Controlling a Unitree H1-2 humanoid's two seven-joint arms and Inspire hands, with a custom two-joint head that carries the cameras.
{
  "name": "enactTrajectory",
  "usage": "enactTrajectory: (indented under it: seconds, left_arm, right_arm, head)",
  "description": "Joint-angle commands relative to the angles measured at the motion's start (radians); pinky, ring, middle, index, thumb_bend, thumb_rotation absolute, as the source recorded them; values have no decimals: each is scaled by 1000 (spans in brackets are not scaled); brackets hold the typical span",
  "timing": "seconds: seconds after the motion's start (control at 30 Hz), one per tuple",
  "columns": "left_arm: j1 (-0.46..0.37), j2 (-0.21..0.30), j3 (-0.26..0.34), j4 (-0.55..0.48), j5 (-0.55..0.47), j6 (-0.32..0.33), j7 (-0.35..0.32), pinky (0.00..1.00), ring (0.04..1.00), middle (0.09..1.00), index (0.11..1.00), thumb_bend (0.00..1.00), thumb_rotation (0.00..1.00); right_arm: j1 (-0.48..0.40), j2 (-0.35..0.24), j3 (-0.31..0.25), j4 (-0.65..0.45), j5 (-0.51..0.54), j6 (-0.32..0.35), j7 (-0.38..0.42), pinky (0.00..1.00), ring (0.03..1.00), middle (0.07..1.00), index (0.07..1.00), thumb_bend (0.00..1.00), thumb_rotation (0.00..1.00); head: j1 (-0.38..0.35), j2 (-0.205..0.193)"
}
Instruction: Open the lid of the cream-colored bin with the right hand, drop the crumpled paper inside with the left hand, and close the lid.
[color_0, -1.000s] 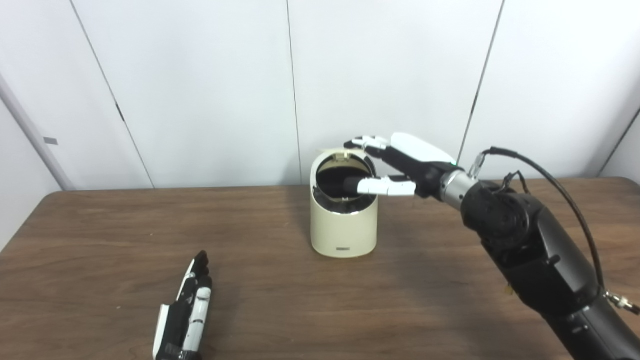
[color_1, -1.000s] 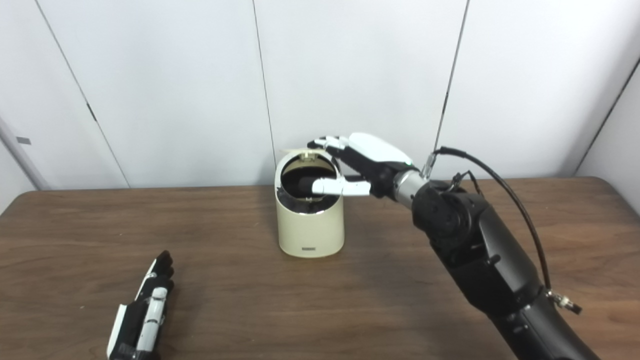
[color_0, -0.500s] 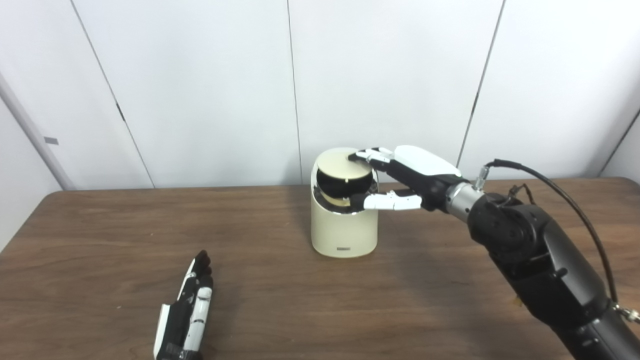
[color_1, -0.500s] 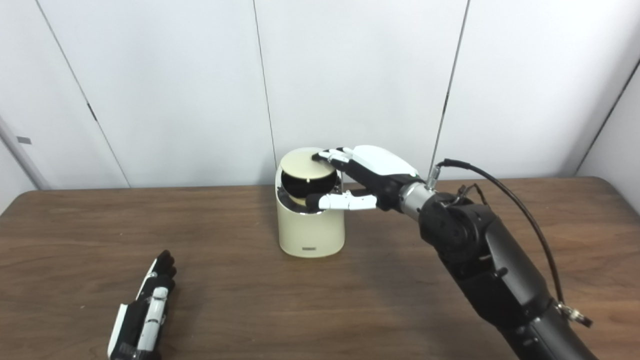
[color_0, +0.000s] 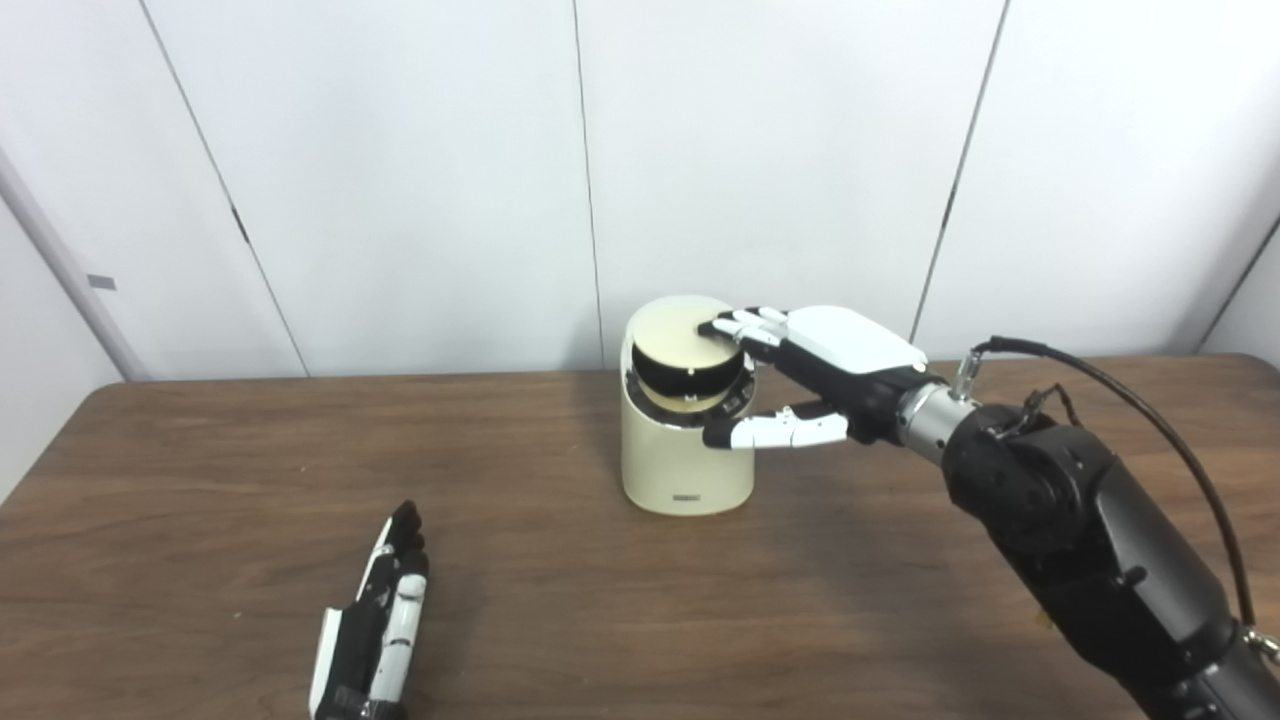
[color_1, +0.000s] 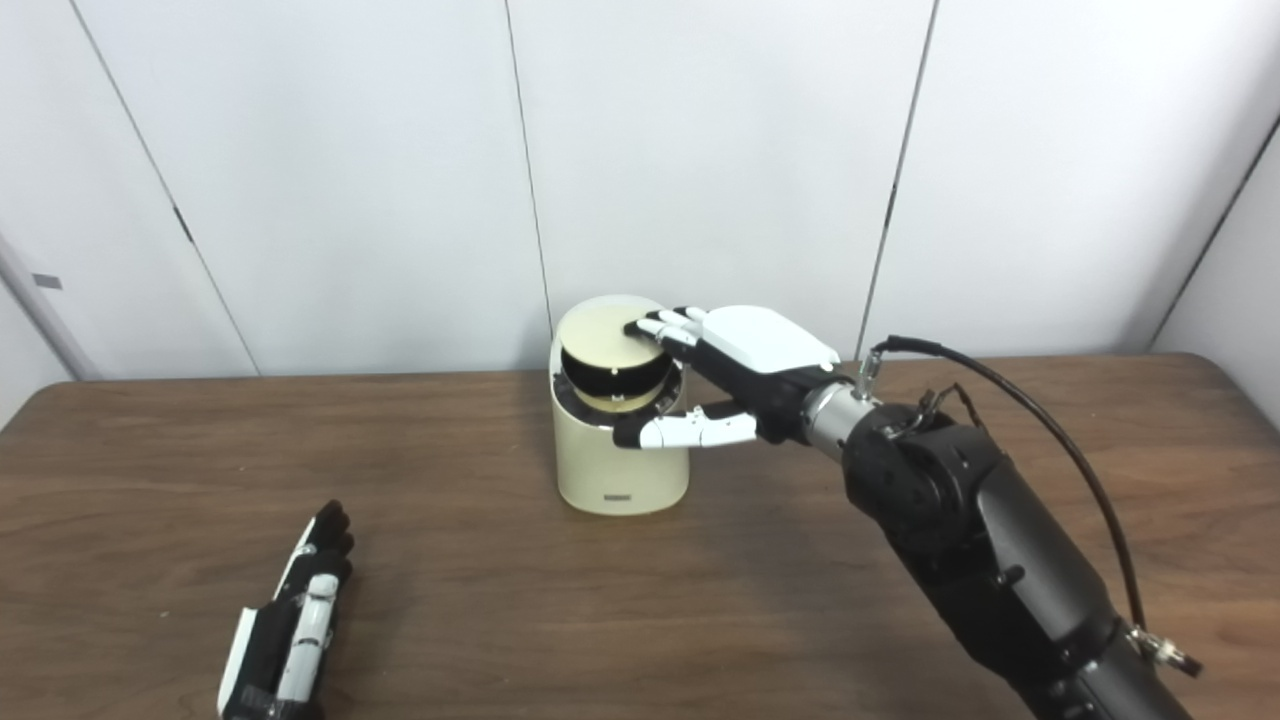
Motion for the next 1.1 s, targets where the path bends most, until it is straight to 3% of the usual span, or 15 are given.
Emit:
enactTrajectory:
  seconds: [0.0,0.17,0.3,1.07]
  left_arm:
    - [3,-17,-18,26,5,14,-4,990,984,977,976,521,791]
    - [2,-18,-19,31,2,7,-6,989,983,978,972,546,787]
    - [3,-21,-20,26,4,14,-5,996,988,981,974,549,787]
    - [4,-31,-22,23,-6,12,-6,998,983,980,973,537,775]
  right_arm:
    - [-18,-23,4,-34,-25,-48,-6,1000,1000,973,935,602,970]
    - [-5,-16,23,-26,-79,-103,-26,1000,1000,962,927,587,927]
    - [3,-6,35,-16,-113,-151,-49,1000,1000,953,920,612,958]
    - [29,16,31,3,-163,-212,-50,1000,1000,961,925,615,993]
  head:
    - [2,1]
    - [4,4]
    - [6,6]
    - [22,18]
